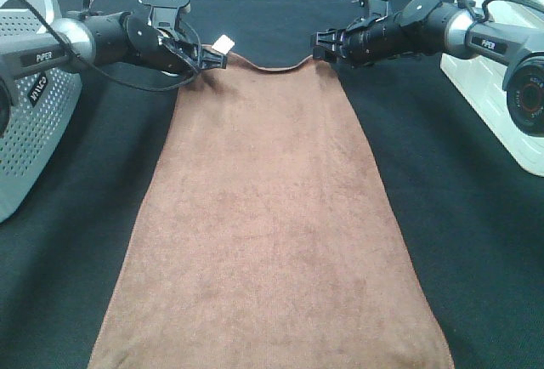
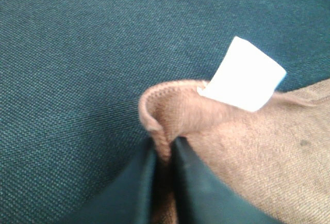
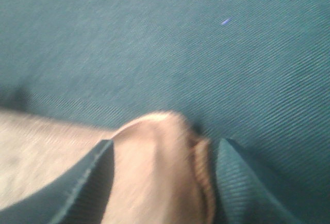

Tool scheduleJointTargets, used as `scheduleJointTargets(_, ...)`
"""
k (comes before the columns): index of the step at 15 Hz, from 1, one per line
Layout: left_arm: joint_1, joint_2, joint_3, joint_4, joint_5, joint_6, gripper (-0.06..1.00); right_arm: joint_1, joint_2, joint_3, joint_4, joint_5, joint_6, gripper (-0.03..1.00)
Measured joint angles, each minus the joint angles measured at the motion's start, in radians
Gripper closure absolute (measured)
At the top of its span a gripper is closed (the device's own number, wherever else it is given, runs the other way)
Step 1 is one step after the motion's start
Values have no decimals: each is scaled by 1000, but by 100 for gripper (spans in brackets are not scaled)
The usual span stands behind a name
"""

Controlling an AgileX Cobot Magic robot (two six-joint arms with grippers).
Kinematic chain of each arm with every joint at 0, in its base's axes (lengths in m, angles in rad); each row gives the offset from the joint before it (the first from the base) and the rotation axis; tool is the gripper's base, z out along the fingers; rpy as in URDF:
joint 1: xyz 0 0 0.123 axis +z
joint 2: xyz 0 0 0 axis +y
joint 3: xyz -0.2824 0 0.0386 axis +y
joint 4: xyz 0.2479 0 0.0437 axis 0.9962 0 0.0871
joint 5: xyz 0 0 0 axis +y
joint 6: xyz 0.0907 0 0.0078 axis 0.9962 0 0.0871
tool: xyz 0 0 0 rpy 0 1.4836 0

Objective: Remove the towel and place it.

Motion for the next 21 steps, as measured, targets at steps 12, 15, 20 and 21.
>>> scheduleJointTargets(12,6,0,-27,33,-39,-14,45,-35,50,-19,0,-130,-26,41)
scheduleJointTargets(15,6,0,-29,33,-37,-15,45,-35,53,-19,0,-130,-26,41)
scheduleJointTargets(20,6,0,-29,33,-33,-18,45,-21,58,-21,24,-95,-46,41)
scheduleJointTargets(21,6,0,-29,33,-26,-18,45,-21,61,-21,27,-95,-47,41)
